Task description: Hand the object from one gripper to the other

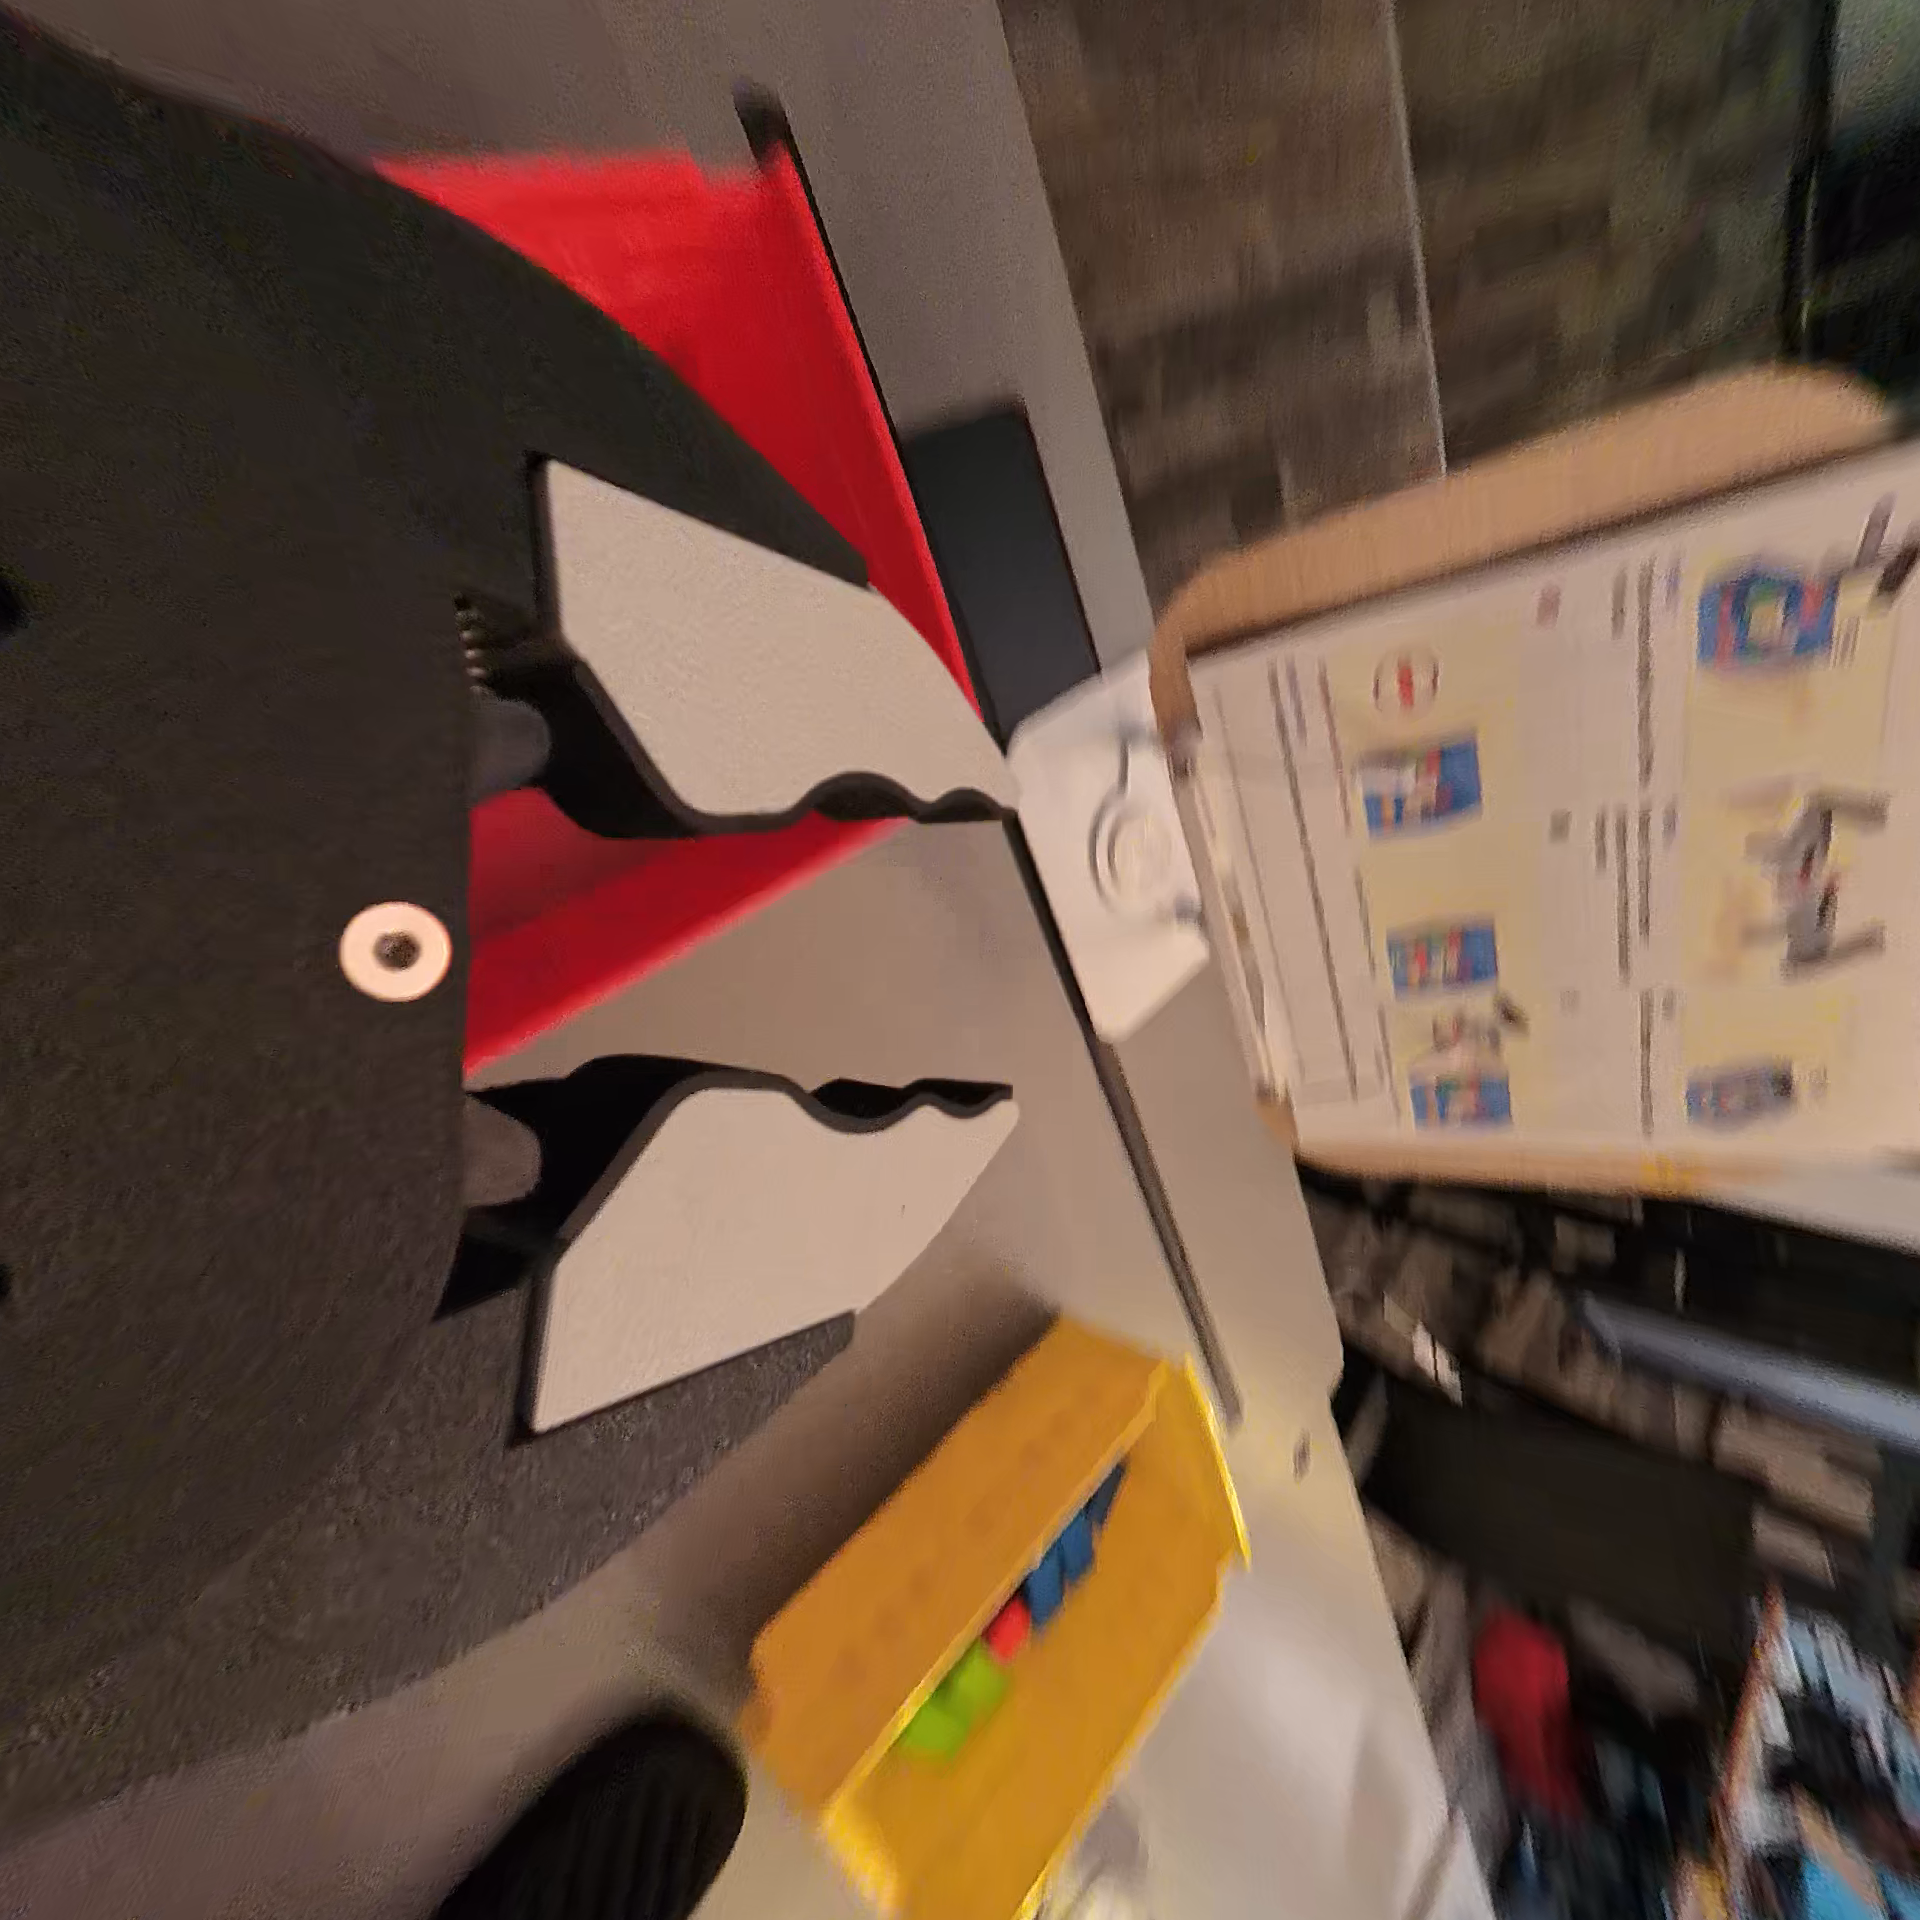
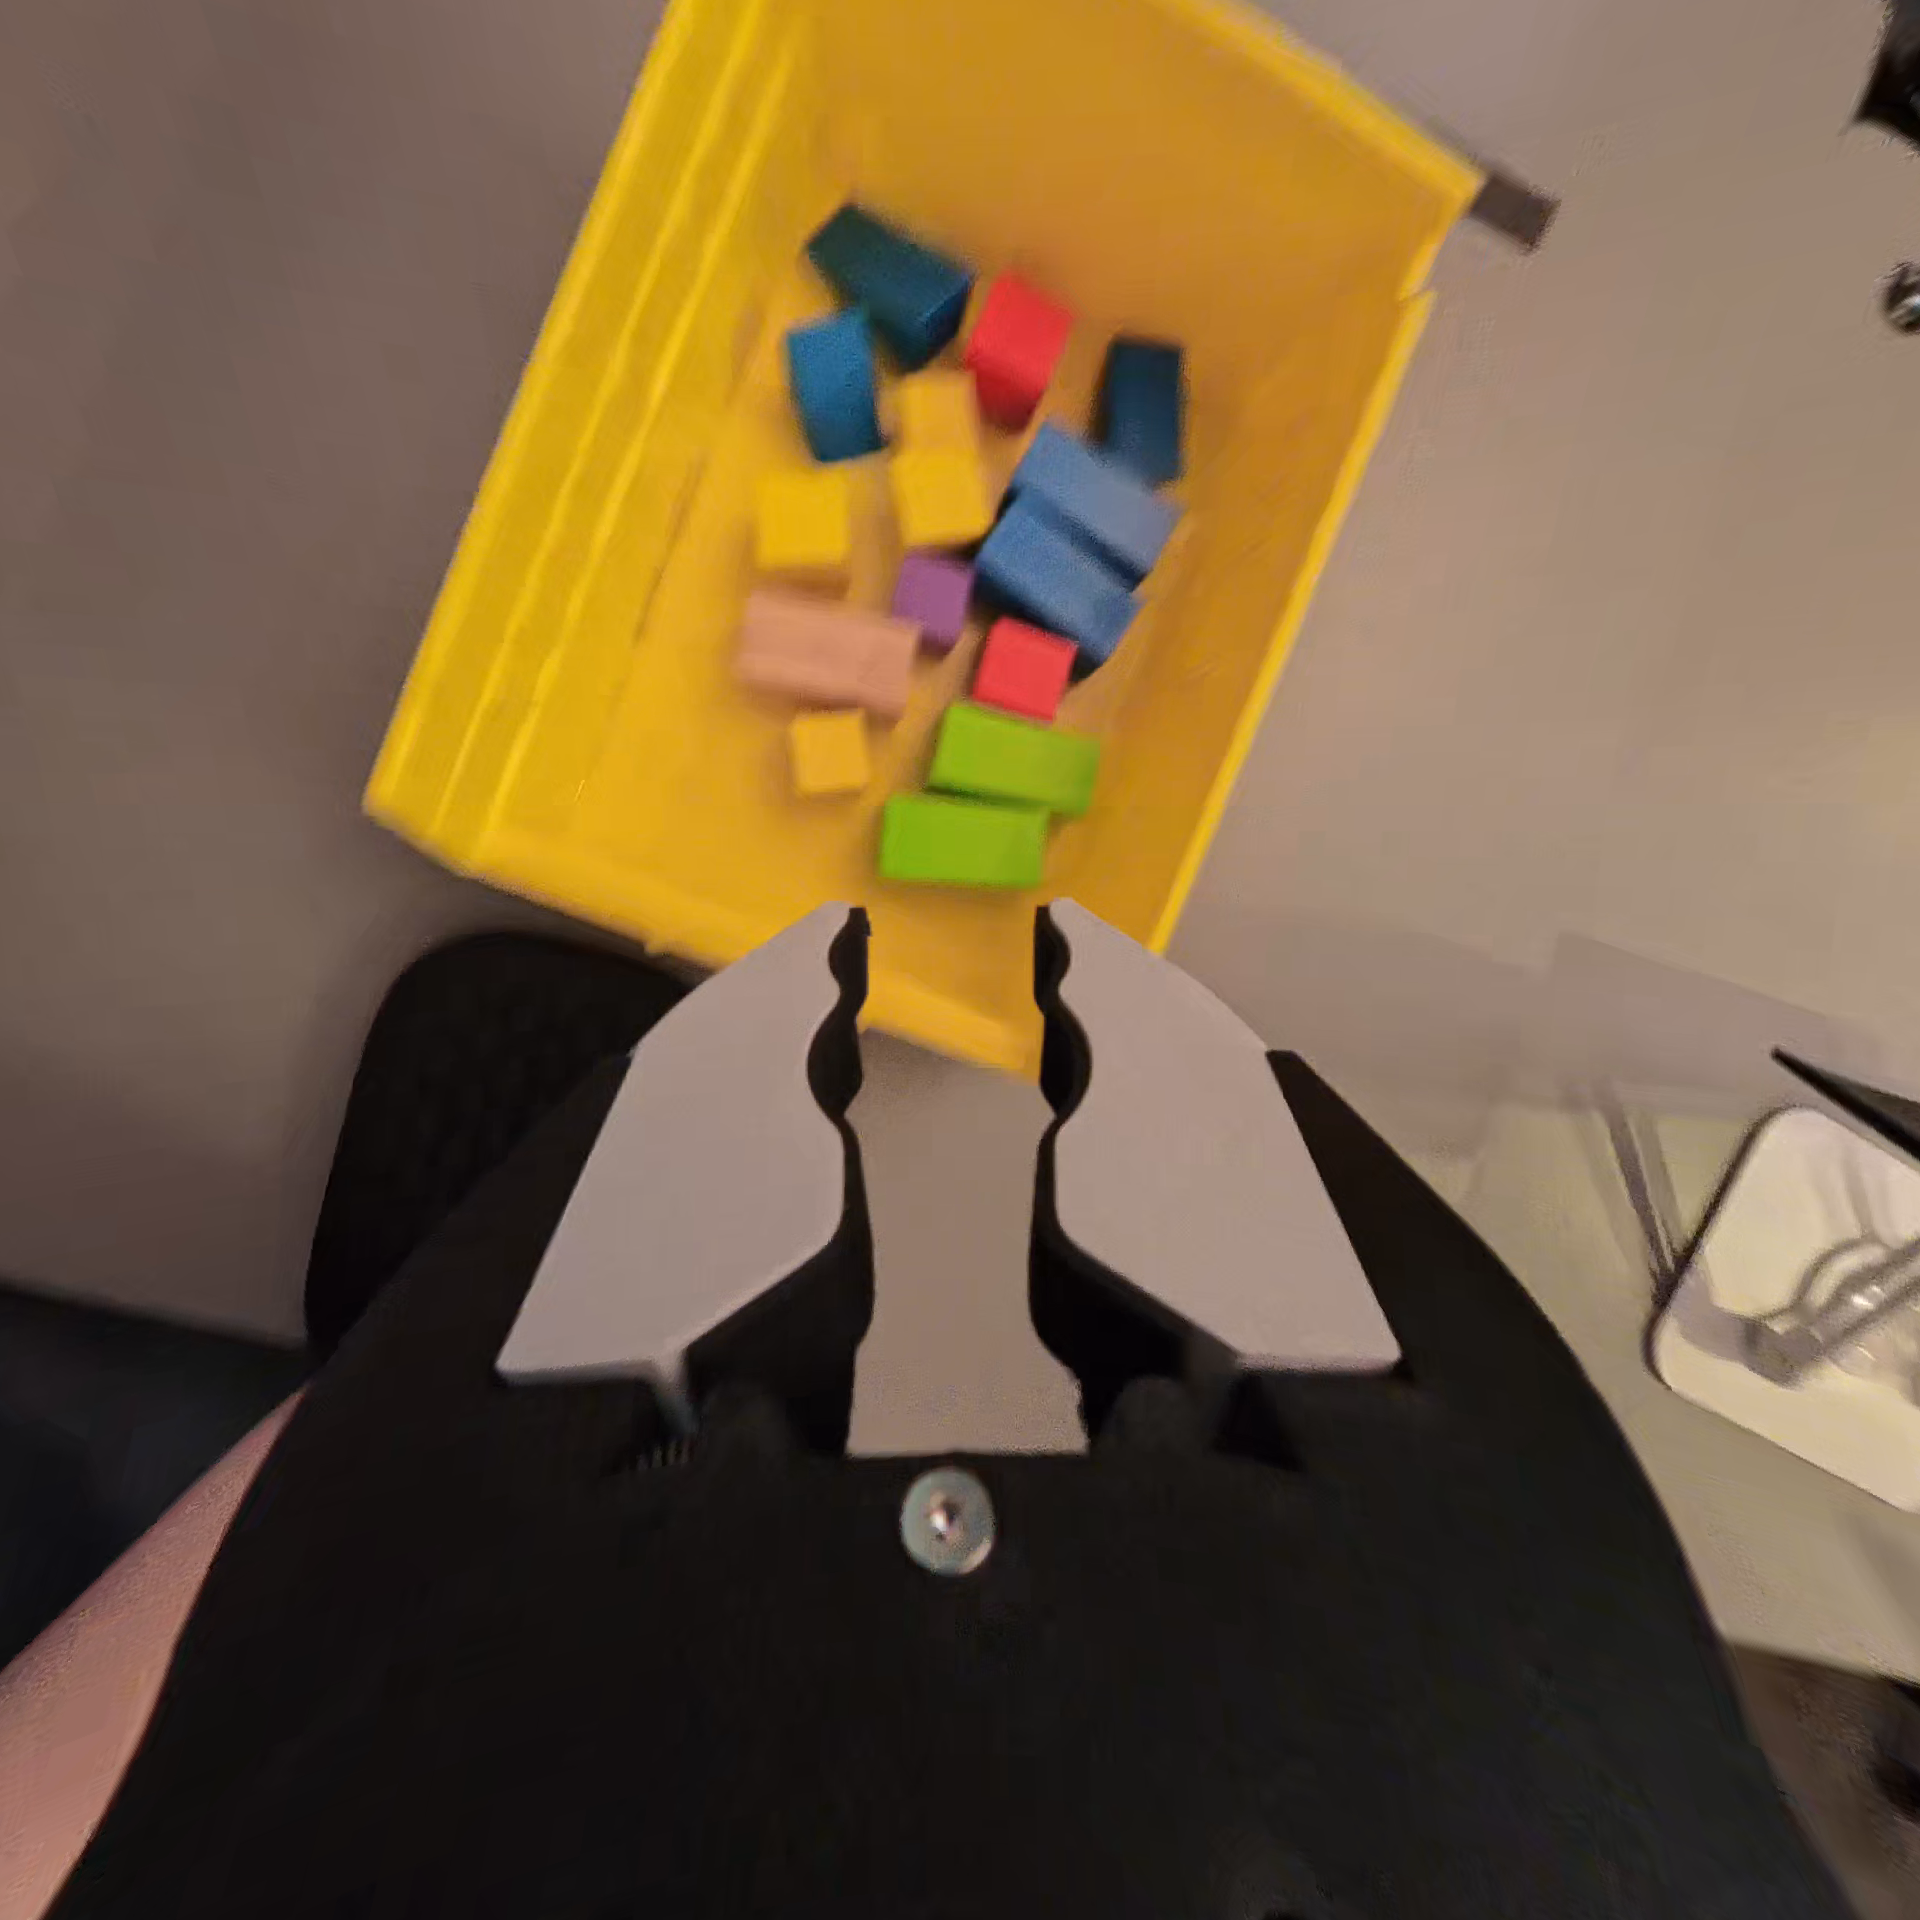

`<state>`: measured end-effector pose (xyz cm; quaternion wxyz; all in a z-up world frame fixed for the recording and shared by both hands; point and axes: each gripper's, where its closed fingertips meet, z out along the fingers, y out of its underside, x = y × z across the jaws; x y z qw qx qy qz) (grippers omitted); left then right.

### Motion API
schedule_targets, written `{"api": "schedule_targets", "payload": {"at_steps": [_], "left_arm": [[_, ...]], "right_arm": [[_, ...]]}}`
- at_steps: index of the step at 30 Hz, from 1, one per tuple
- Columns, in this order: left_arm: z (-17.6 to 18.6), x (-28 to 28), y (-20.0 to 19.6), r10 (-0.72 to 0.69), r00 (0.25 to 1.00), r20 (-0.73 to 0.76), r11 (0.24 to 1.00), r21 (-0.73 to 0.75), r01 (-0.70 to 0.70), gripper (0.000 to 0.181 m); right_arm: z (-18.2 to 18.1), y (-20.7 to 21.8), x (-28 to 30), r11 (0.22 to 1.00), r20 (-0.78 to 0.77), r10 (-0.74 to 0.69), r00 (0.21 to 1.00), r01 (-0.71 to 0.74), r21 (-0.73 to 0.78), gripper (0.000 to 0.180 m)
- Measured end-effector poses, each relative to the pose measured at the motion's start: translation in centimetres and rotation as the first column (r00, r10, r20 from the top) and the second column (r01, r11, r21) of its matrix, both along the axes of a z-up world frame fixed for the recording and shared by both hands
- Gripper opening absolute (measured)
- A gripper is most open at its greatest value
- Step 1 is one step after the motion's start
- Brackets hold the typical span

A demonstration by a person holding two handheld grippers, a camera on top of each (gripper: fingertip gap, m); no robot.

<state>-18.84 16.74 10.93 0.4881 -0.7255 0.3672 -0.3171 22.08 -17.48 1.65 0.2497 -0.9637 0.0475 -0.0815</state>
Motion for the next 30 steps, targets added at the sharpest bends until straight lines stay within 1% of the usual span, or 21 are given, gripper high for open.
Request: {"api": "schedule_targets", "payload": {"at_steps": [2,3,4,5,6,7,8,9,10,12,14,15,16,18,20,21,25,28,30], "left_arm": [[-0.2,-2.7,1.9,0.136,0.989,-0.056,0.990,0.036,-0.134,0.059],[-0.6,-4.0,2.8,0.197,0.976,-0.090,0.980,0.051,-0.192,0.063],[-1.1,-5.3,3.8,0.252,0.959,-0.130,0.967,0.068,-0.245,0.066],[-1.6,-6.6,4.7,0.300,0.938,-0.171,0.953,0.085,-0.290,0.068],[-2.1,-7.6,5.5,0.331,0.921,-0.206,0.943,0.107,-0.315,0.068],[-2.4,-8.3,6.2,0.347,0.911,-0.225,0.937,0.130,-0.325,0.068],[-2.7,-8.8,6.8,0.357,0.905,-0.233,0.933,0.137,-0.332,0.067],[-3.4,-9.4,7.3,0.362,0.899,-0.245,0.932,0.122,-0.342,0.068],[-4.3,-10.0,7.6,0.364,0.890,-0.273,0.931,0.089,-0.354,0.069],[-6.2,-11.5,8.3,0.376,0.861,-0.342,0.919,0.020,-0.394,0.070],[-8.0,-12.5,8.7,0.359,0.847,-0.392,0.912,-0.047,-0.408,0.069],[-8.9,-13.1,8.8,0.353,0.838,-0.415,0.903,-0.082,-0.421,0.066],[-9.8,-13.7,8.9,0.347,0.826,-0.445,0.890,-0.122,-0.440,0.061],[-11.5,-14.8,8.9,0.341,0.800,-0.493,0.858,-0.185,-0.480,0.060],[-12.8,-15.4,9.1,0.329,0.785,-0.524,0.837,-0.223,-0.500,0.053],[-13.5,-15.7,9.2,0.320,0.778,-0.541,0.827,-0.240,-0.508,0.053],[-16.9,-17.6,9.2,0.274,0.727,-0.630,0.763,-0.317,-0.563,0.049],[-18.7,-18.1,8.8,0.220,0.734,-0.642,0.725,-0.396,-0.564,0.037],[-19.6,-18.3,8.4,0.186,0.735,-0.651,0.702,-0.435,-0.563,0.019]], "right_arm": [[0.4,1.6,4.3,0.987,-0.041,-0.082,0.996,0.087,0.137,0.034],[0.3,2.6,5.8,0.971,-0.089,-0.112,0.990,0.128,0.201,0.036],[-0.2,3.6,7.1,0.953,-0.125,-0.131,0.983,0.160,0.257,0.043],[-1.1,4.3,7.8,0.953,-0.141,-0.110,0.984,0.144,0.267,0.044],[-2.2,4.4,9.4,0.958,-0.107,-0.152,0.982,0.173,0.228,0.046],[-3.2,4.3,10.9,0.959,-0.066,-0.211,0.975,0.219,0.177,0.052],[-3.9,4.7,10.8,0.967,-0.070,-0.191,0.979,0.200,0.156,0.053],[-4.3,5.5,10.5,0.971,-0.087,-0.163,0.983,0.176,0.165,0.053],[-4.8,5.9,10.5,0.970,-0.104,-0.173,0.979,0.187,0.153,0.053],[-6.0,6.0,11.1,0.966,-0.109,-0.230,0.967,0.240,0.092,0.053],[-7.7,6.1,10.6,0.973,-0.143,-0.228,0.963,0.232,0.015,0.053],[-8.6,5.9,10.7,0.973,-0.132,-0.232,0.964,0.230,-0.029,0.052],[-9.5,5.6,10.9,0.970,-0.117,-0.239,0.964,0.231,-0.076,0.050],[-11.0,5.1,10.9,0.960,-0.110,-0.251,0.962,0.232,-0.160,0.045],[-11.9,5.1,10.4,0.952,-0.142,-0.263,0.954,0.232,-0.201,0.036],[-12.3,5.1,10.1,0.948,-0.164,-0.270,0.949,0.232,-0.218,0.032],[-13.4,4.8,9.6,0.933,-0.177,-0.284,0.943,0.229,-0.278,0.023],[-14.1,4.4,9.6,0.921,-0.180,-0.299,0.937,0.235,-0.310,0.018],[-14.2,4.4,9.8,0.920,-0.192,-0.314,0.930,0.249,-0.301,0.009]]}}
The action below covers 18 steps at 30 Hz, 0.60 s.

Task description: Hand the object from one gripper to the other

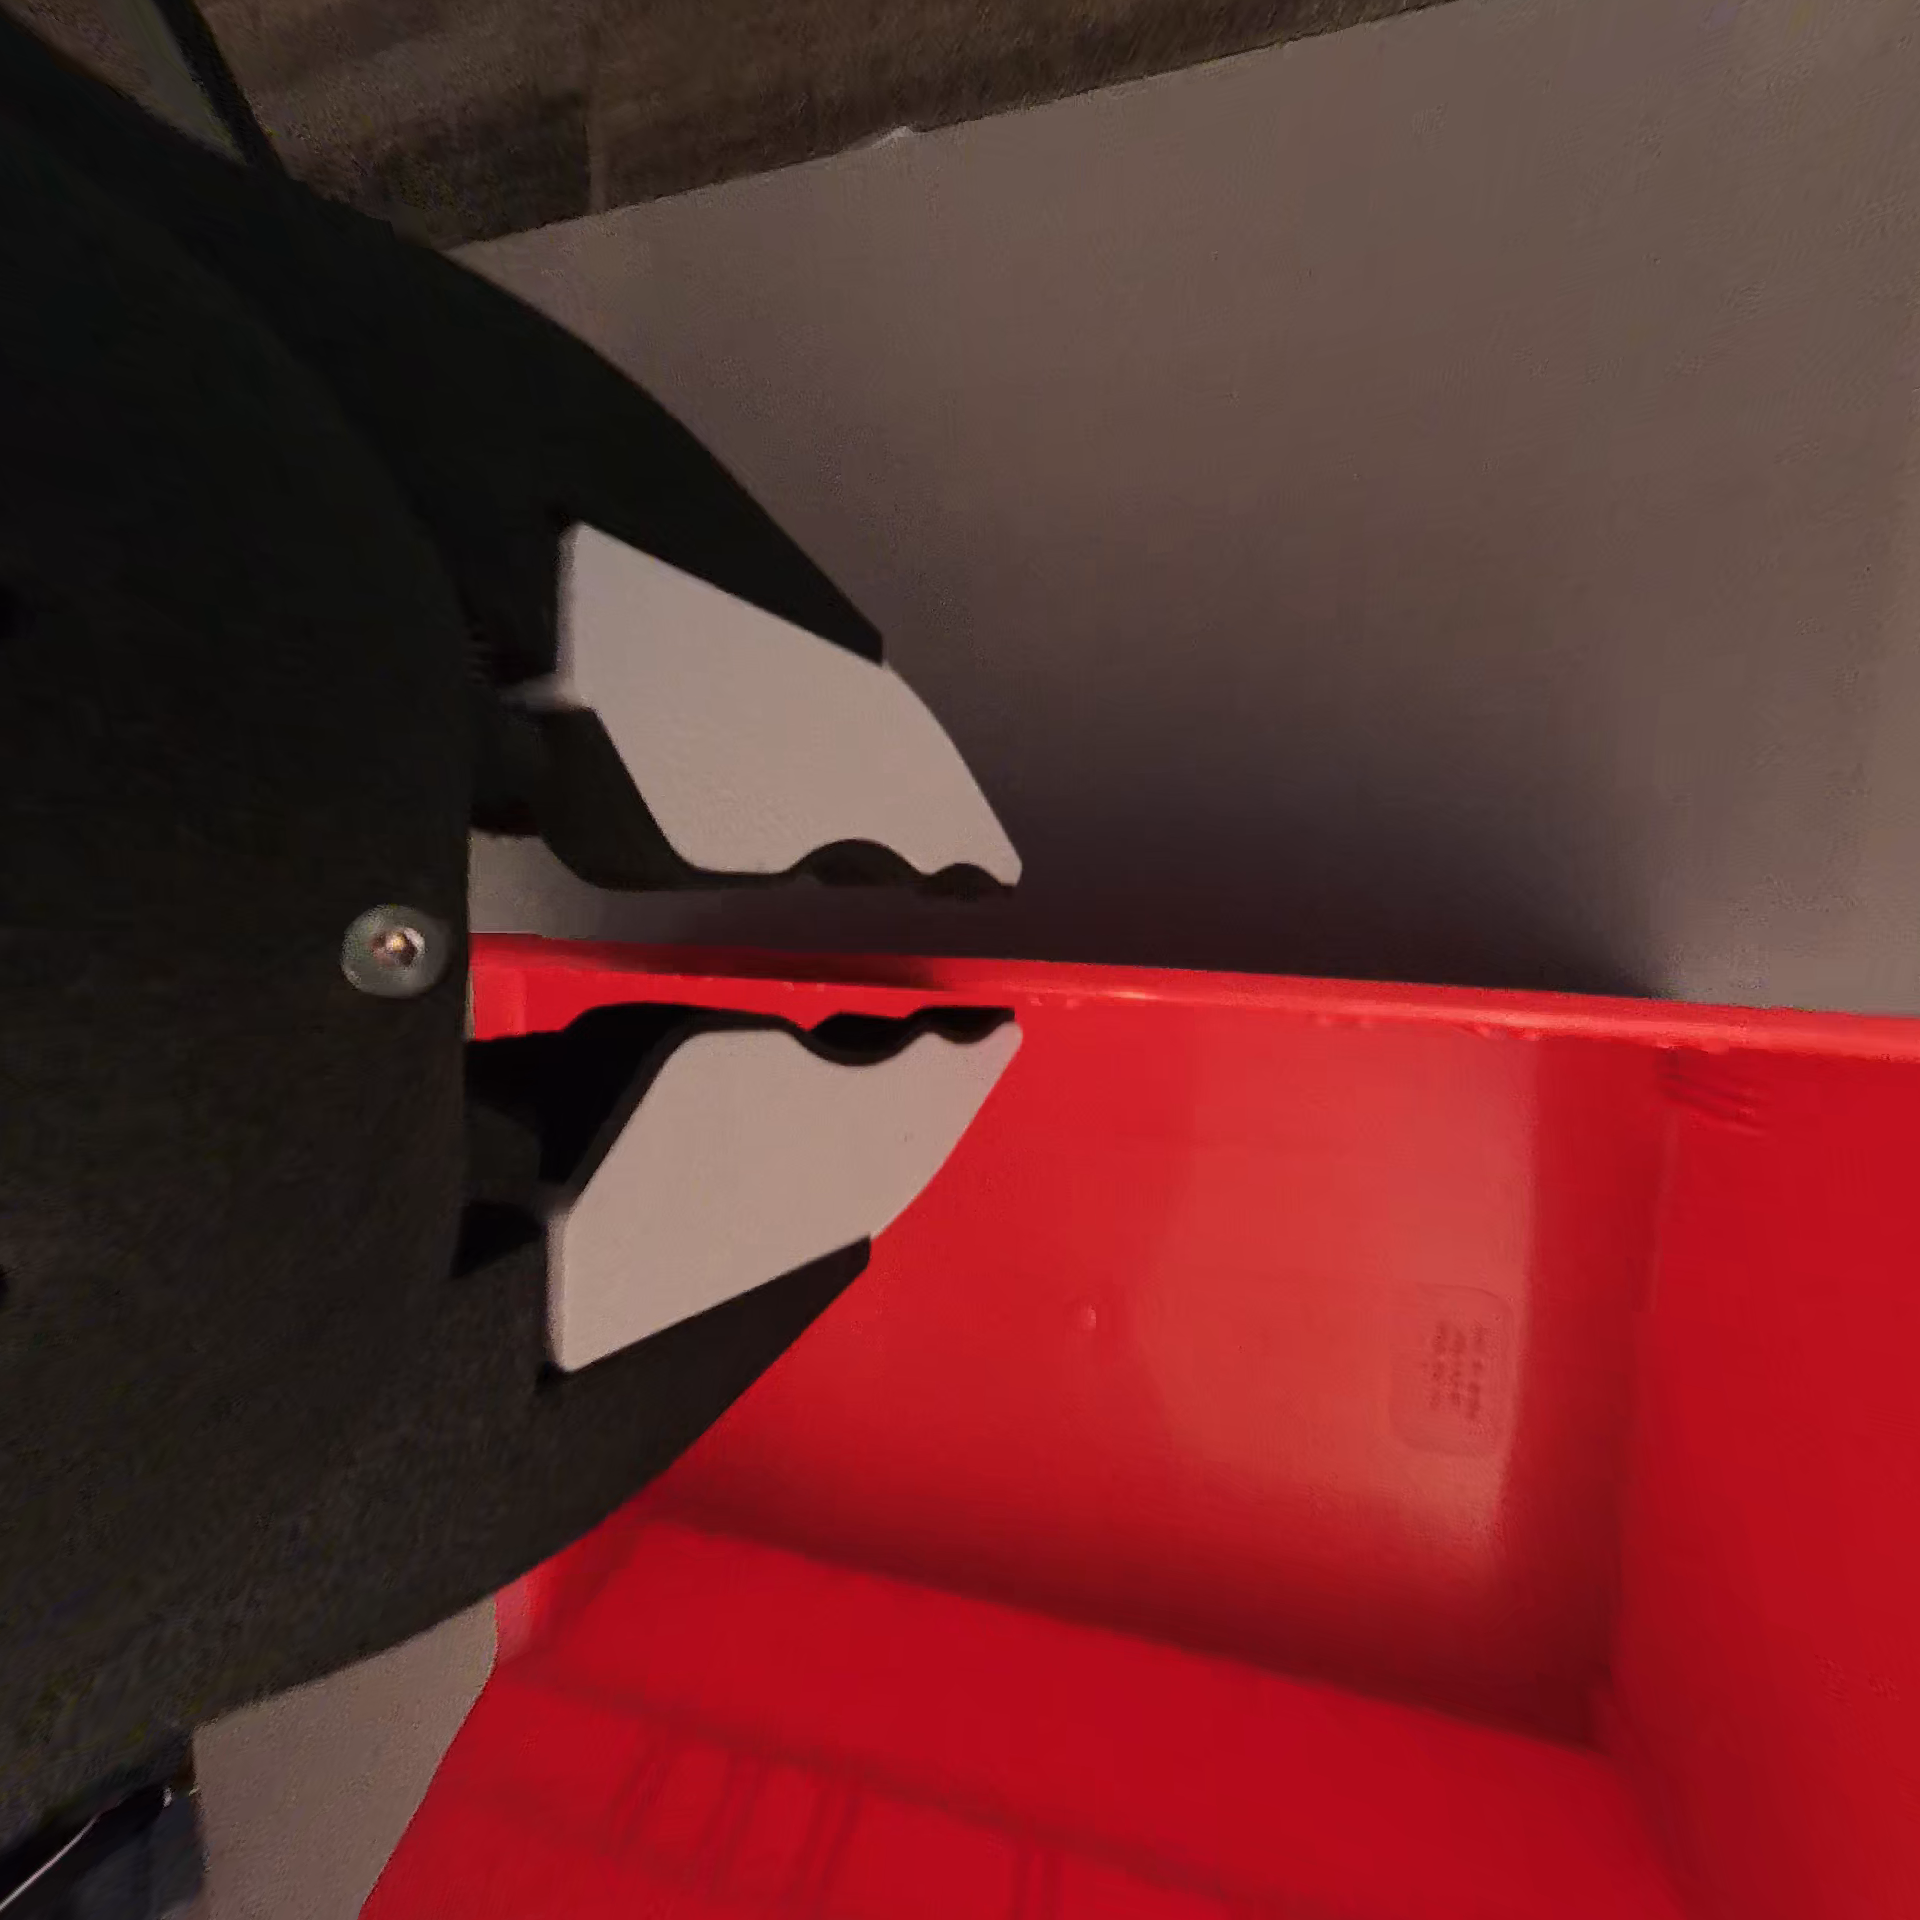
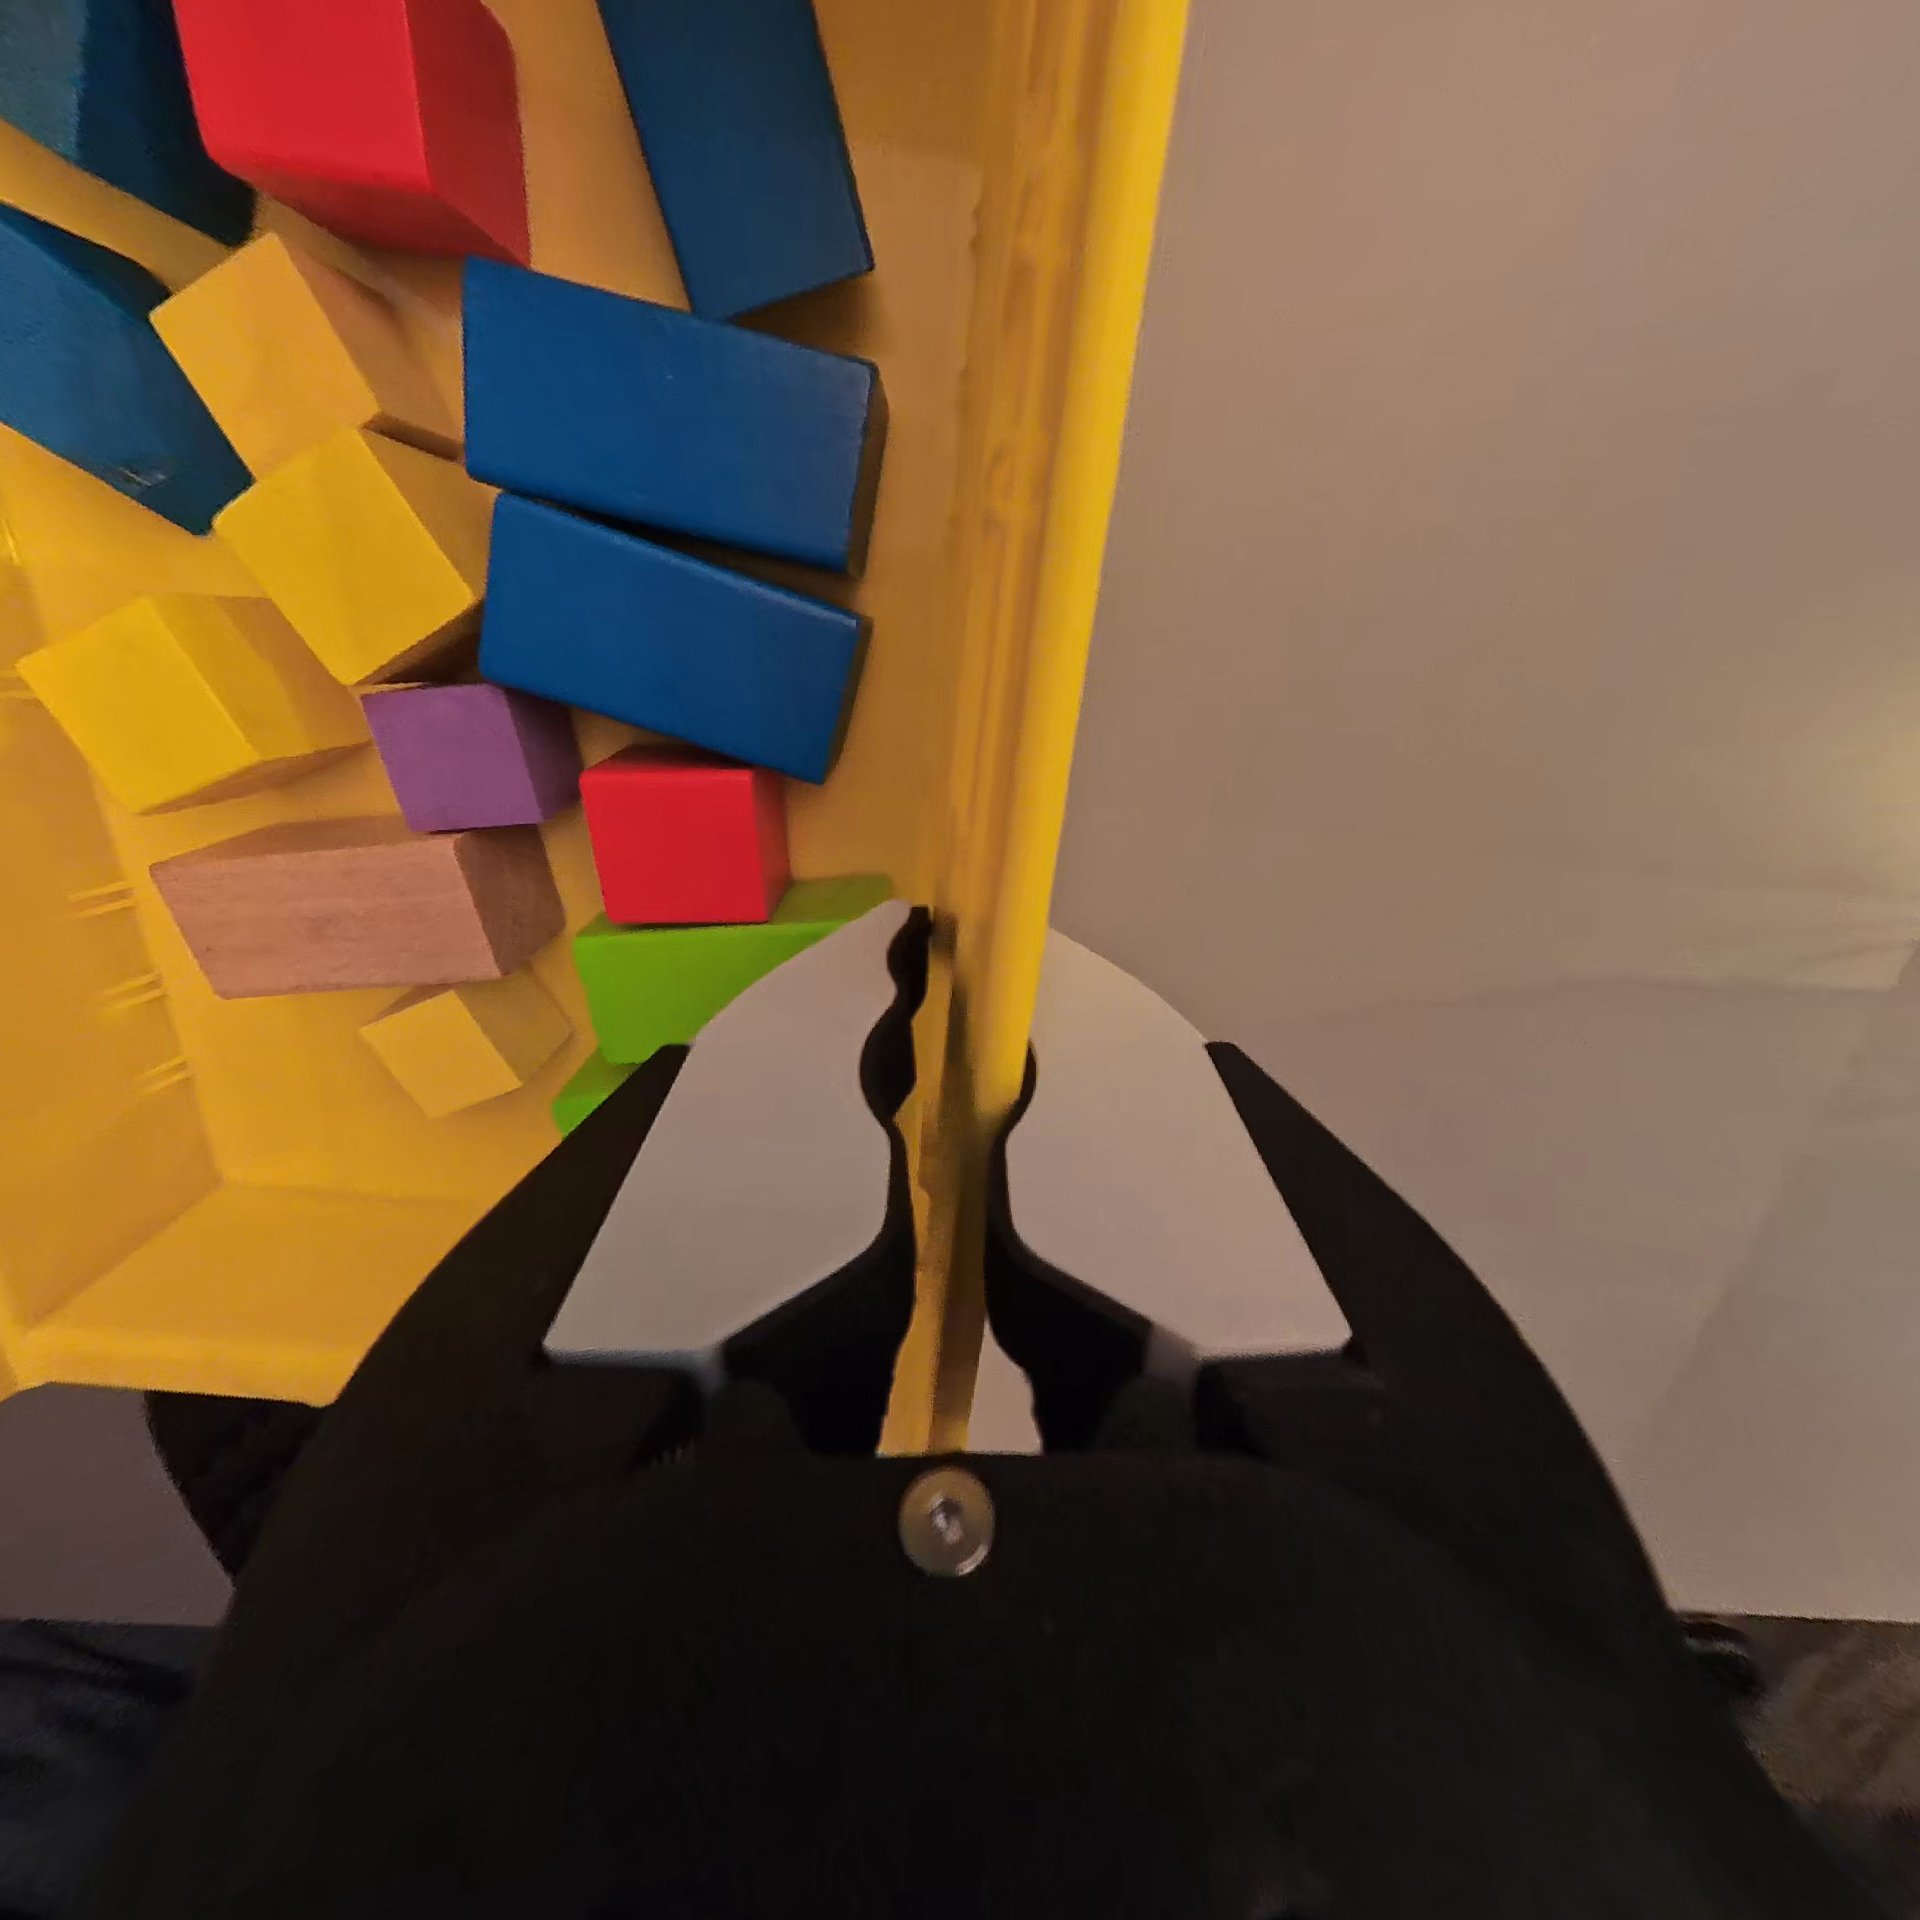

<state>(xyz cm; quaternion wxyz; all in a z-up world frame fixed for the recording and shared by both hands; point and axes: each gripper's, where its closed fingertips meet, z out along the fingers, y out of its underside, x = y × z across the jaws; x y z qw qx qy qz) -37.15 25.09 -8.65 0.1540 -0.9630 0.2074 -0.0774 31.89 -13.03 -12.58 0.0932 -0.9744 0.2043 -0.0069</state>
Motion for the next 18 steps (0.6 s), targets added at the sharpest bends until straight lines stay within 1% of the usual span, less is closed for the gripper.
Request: {"api": "schedule_targets", "payload": {"at_steps": [2,5,8,11,13,16,18], "left_arm": [[-0.6,0.3,-0.6,-0.012,1.000,0.025,0.999,-0.052,0.014,0.004],[-2.2,0.0,-1.8,-0.027,0.999,-0.030,0.988,-0.152,0.022,0.005],[-2.6,0.0,-1.9,-0.031,0.997,-0.076,0.985,-0.172,0.018,0.005],[-2.5,0.6,-2.3,-0.054,0.989,-0.135,0.984,-0.175,0.029,0.005],[-2.5,2.0,-2.8,-0.090,0.987,-0.134,0.981,-0.184,0.065,0.005],[-2.6,4.7,-3.4,-0.161,0.977,-0.142,0.973,-0.187,0.134,0.006],[-2.6,6.6,-3.9,-0.200,0.968,-0.152,0.969,-0.179,0.172,0.006]], "right_arm": [[0.0,0.1,0.0,1.000,-0.020,-0.011,1.000,0.011,0.009,0.007],[0.0,0.1,-0.1,1.000,-0.026,-0.013,1.000,0.013,0.016,0.006],[0.0,0.3,-0.4,0.998,-0.068,-0.049,0.996,0.052,0.034,0.006],[0.0,0.9,-1.7,0.995,-0.170,-0.073,0.983,0.083,0.051,0.005],[0.0,1.6,-2.8,0.996,-0.210,-0.059,0.976,0.071,0.050,0.006],[0.0,2.7,-4.1,1.000,-0.176,-0.018,0.984,0.022,0.017,0.006],[0.0,3.7,-5.4,1.000,-0.183,-0.006,0.983,0.006,-0.001,0.006]]}}
